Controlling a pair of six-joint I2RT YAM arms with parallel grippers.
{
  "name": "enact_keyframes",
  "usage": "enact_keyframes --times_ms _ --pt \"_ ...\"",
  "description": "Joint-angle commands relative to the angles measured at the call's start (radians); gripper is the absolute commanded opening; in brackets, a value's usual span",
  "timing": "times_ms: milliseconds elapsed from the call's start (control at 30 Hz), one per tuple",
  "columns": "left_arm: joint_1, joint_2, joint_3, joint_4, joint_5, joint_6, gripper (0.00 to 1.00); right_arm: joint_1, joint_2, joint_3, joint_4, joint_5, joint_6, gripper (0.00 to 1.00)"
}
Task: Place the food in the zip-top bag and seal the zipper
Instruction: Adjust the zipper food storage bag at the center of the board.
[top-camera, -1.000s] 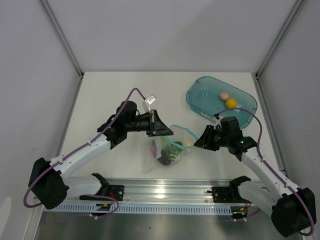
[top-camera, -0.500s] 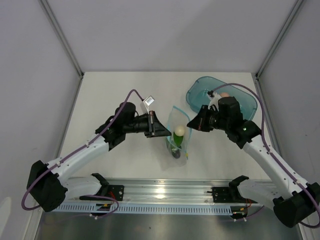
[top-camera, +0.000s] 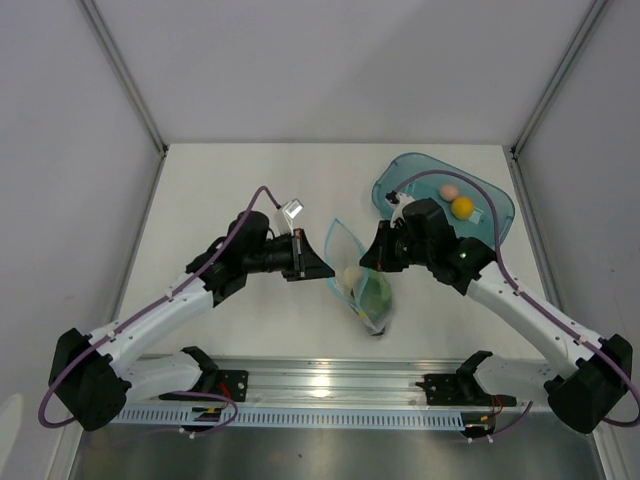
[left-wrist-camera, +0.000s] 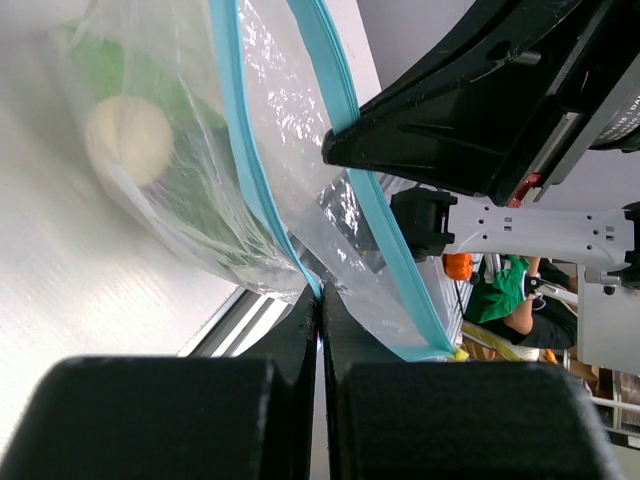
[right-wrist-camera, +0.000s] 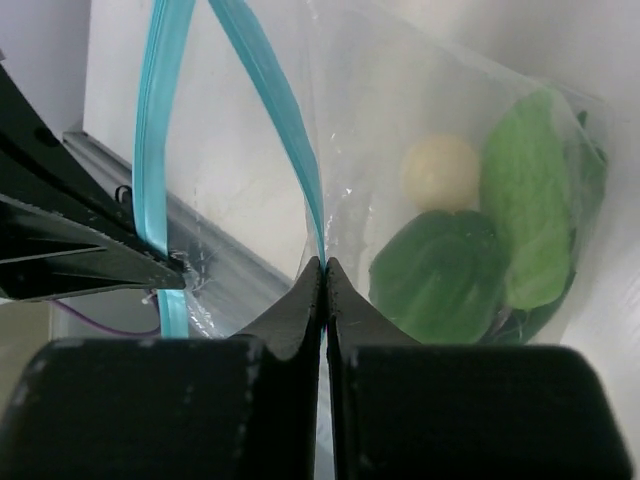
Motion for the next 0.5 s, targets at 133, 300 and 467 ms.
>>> enact_keyframes --times_ms 133,300,467 --pt "0.011 -0.017 0.048 -0.011 -0.013 0.036 0.01 0.001 0.012 0.150 -0.100 0.141 -0.090 0.49" --pt "0.015 -0.015 0.054 -0.011 -0.008 0.039 0.00 -0.035 0.053 0.323 -0.176 0.196 -0.157 0.80" --pt "0.020 -0.024 0.046 -0.009 -0.004 0.043 0.01 -0.152 0.104 0.445 -0.174 0.227 -0.190 0.97"
